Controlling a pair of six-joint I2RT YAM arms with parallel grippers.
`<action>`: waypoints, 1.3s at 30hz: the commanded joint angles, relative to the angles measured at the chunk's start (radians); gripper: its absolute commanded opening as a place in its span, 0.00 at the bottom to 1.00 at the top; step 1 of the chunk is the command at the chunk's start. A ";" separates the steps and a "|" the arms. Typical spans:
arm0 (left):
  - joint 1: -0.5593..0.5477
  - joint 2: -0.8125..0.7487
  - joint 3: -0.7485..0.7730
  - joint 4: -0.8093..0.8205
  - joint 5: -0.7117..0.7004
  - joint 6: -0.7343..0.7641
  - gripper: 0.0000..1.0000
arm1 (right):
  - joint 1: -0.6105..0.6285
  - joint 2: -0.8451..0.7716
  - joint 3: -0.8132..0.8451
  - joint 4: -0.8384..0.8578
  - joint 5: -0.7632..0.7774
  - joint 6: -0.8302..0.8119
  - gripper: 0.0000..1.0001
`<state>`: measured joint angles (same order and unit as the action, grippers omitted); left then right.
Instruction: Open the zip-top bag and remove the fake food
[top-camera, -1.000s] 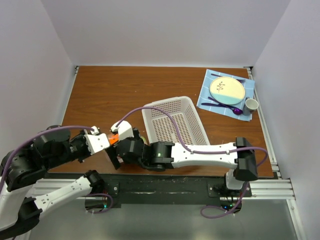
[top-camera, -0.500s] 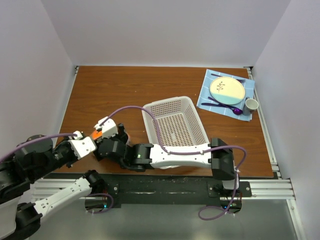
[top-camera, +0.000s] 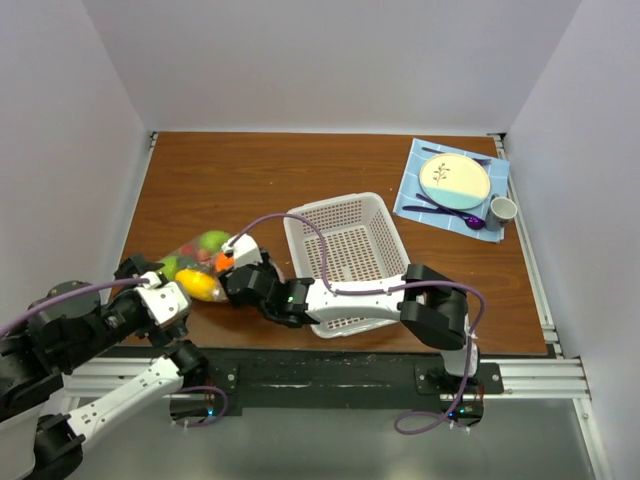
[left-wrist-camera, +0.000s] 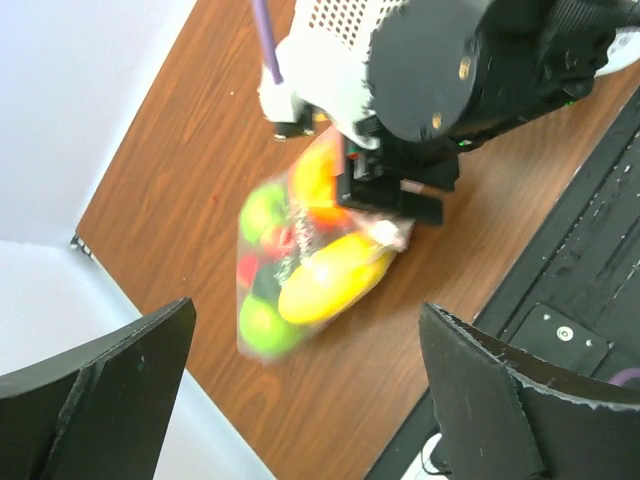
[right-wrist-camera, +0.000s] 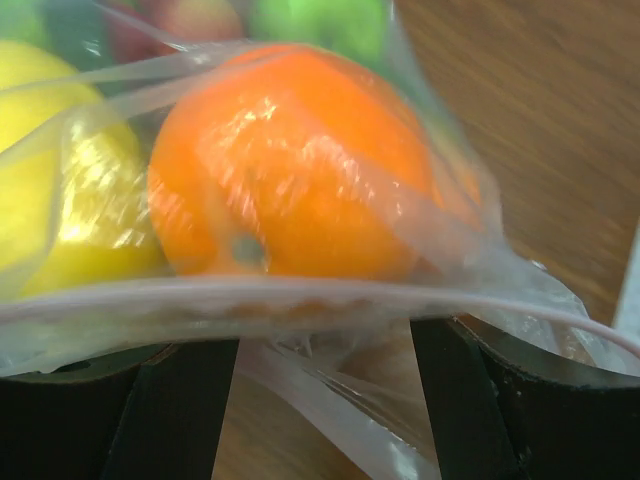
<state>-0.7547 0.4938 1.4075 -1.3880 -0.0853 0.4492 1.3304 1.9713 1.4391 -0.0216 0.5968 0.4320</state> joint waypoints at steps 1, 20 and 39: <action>0.002 0.061 0.021 0.106 -0.031 0.046 1.00 | -0.010 -0.023 -0.057 -0.021 0.069 0.059 0.73; -0.156 0.054 -0.262 0.450 -0.456 0.141 1.00 | 0.099 -0.097 -0.239 0.055 0.273 0.030 0.99; 0.434 0.857 0.433 0.874 -0.105 -0.047 1.00 | 0.110 -0.127 -0.304 0.025 0.290 0.191 0.99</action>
<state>-0.4961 1.2865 1.6588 -0.3458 -0.4187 0.6804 1.4353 1.8561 1.1358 0.0002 0.8288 0.5770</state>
